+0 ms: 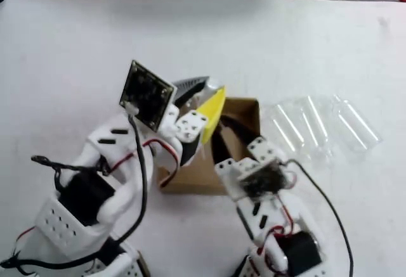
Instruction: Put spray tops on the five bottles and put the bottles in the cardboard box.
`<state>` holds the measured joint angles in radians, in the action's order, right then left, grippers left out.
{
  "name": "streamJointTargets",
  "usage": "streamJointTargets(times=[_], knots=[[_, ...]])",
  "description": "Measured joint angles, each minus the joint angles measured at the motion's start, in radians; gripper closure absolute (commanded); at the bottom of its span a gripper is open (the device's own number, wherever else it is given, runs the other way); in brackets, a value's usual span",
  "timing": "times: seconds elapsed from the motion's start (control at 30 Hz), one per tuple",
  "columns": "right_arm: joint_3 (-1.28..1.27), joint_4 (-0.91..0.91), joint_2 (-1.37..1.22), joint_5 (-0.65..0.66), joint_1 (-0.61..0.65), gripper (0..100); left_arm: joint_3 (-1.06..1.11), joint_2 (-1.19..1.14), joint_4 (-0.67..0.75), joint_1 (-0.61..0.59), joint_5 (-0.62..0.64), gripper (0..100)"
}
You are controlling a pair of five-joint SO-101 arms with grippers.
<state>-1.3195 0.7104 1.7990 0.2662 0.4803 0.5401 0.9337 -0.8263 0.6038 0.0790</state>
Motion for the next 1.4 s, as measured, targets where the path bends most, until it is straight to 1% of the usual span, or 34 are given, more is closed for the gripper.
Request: streamJointTargets(times=[0.07,0.13,0.2,0.43,0.63,0.8,1.03,1.23,1.4], knots=[[0.032,0.055,0.0,-0.058,-0.003,98.3,0.0,0.0,0.0,0.0,0.0,98],[0.037,0.072,0.0,-0.094,0.012,98.3,0.0,0.0,0.0,0.005,0.0,98],[0.037,0.077,0.0,-0.095,0.037,98.3,0.0,0.0,0.0,0.025,0.0,98],[0.038,0.081,0.0,-0.104,0.04,98.3,0.0,0.0,0.0,0.038,0.0,98],[0.1,0.158,0.0,-0.104,0.052,98.3,0.0,0.0,0.0,0.037,0.0,98],[0.101,0.158,0.0,-0.104,0.051,98.3,0.0,0.0,0.0,0.078,0.0,98],[0.101,0.158,0.0,-0.104,0.051,98.3,0.0,0.0,0.043,0.083,0.0,98],[0.087,0.158,0.002,-0.104,0.129,98.3,0.0,0.0,0.043,0.083,0.0,98],[-0.006,0.071,0.002,-0.104,0.121,98.3,0.0,0.0,0.043,0.087,0.0,98]])
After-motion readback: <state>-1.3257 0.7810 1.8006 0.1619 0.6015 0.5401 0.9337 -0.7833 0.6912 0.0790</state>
